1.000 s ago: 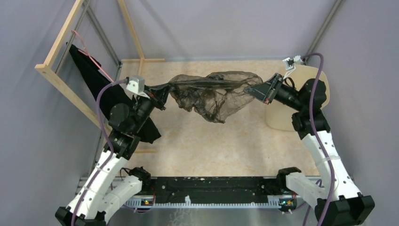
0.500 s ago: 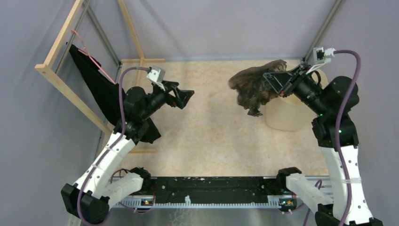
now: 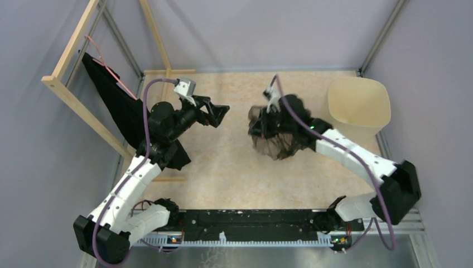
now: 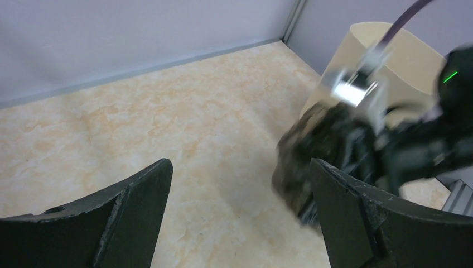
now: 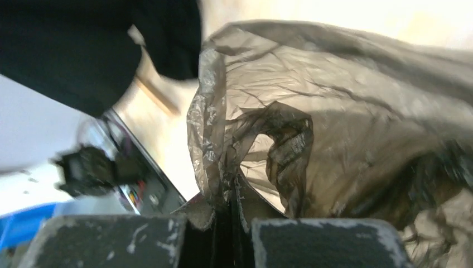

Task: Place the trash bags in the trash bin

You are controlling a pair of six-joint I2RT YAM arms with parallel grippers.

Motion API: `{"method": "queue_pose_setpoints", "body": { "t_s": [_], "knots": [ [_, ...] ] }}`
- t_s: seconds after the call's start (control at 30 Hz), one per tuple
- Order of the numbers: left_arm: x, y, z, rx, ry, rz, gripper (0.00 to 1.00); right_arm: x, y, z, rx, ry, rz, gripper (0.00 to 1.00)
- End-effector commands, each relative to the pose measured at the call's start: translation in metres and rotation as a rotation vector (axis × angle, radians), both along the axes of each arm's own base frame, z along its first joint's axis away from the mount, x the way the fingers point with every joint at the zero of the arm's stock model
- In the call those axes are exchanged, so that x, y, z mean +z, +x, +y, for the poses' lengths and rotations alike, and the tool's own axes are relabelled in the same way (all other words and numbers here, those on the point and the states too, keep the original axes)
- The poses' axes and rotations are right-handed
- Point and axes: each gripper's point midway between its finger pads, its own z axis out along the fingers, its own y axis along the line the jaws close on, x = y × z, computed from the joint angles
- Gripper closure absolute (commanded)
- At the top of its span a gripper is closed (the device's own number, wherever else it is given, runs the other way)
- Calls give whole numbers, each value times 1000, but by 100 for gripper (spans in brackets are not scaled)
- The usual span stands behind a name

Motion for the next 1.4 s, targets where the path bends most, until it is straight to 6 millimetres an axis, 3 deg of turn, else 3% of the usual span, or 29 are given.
{"method": "queue_pose_setpoints", "body": {
  "t_s": [0.0,0.1,0.2,0.33,0.43,0.57,0.7,0.8,0.9,1.1,1.23,1.37],
  "knots": [
    [11,5,8,59,-15,-39,1,-71,-25,40,109,39,150,99],
    [8,7,10,76,-15,-28,1,-86,-44,55,219,111,207,82],
    [1,12,9,78,-3,-7,1,-81,-48,55,248,106,195,60],
    [-10,18,10,111,4,28,1,-47,-43,28,175,49,34,37],
    [-25,21,-4,67,-6,96,1,-22,-42,-6,86,-37,-84,29],
    [-66,12,-24,-21,-27,341,1,-10,-50,-54,-30,-141,-157,27],
    [-116,-27,-55,-239,-31,533,1,-16,-58,-101,-189,-170,-209,28],
    [-151,-50,-67,-229,56,601,1,-20,-66,-125,-277,-136,-248,24],
    [-180,-63,-64,-112,157,648,1,-21,-73,-134,-296,-104,-266,23],
    [-237,-91,-50,80,293,728,2,-44,-76,-135,-283,-149,-216,25],
    [-253,-102,-53,80,245,785,7,-50,-74,-126,-265,-135,-202,25],
    [-260,-102,-58,80,182,797,13,-72,-66,-121,-264,-182,-183,25]
  ]
}}
